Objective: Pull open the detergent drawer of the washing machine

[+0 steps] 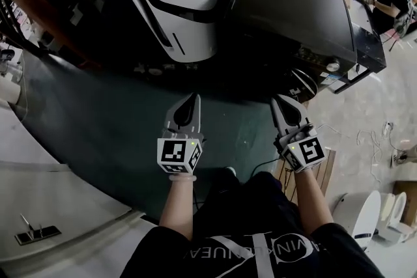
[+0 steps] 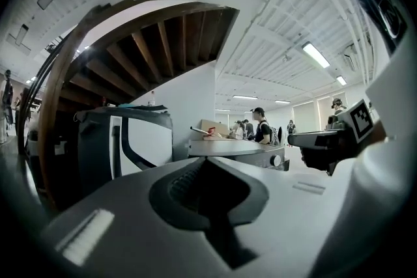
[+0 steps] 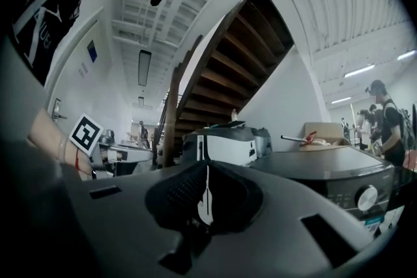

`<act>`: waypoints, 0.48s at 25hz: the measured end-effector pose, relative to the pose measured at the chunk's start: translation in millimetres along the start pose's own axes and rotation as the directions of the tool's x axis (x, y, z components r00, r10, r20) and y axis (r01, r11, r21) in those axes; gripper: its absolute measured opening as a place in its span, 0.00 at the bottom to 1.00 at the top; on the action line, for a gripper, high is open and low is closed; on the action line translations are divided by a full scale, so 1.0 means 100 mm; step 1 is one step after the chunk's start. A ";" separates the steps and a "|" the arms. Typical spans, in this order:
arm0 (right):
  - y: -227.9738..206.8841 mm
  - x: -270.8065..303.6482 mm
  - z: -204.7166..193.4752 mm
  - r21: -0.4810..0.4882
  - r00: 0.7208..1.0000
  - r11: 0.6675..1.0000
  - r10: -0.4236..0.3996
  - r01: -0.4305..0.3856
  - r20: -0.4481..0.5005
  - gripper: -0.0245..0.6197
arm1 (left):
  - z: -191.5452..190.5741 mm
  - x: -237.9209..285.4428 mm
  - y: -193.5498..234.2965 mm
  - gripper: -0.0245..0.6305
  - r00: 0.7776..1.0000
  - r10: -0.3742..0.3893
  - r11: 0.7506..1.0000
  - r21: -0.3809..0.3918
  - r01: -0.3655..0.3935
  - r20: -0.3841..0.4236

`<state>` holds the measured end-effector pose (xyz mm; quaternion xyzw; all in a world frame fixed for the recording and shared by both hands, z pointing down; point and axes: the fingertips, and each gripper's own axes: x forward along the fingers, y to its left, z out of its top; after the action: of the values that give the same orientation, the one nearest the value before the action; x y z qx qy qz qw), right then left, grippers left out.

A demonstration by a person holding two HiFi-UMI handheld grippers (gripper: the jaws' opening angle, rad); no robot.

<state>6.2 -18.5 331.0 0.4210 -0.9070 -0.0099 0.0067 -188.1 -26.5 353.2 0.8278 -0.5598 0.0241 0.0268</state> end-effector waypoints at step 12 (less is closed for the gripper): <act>-0.11 0.15 -0.08 0.019 1.000 1.000 -0.007 0.008 -0.029 0.06 | -0.14 0.51 -0.30 0.05 0.992 -0.114 0.993 -0.029 0.113 -0.044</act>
<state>5.0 -37.2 338.8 0.4245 -0.9053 0.0048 0.0157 -141.5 -61.3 370.6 0.8572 -0.5113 0.0340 0.0520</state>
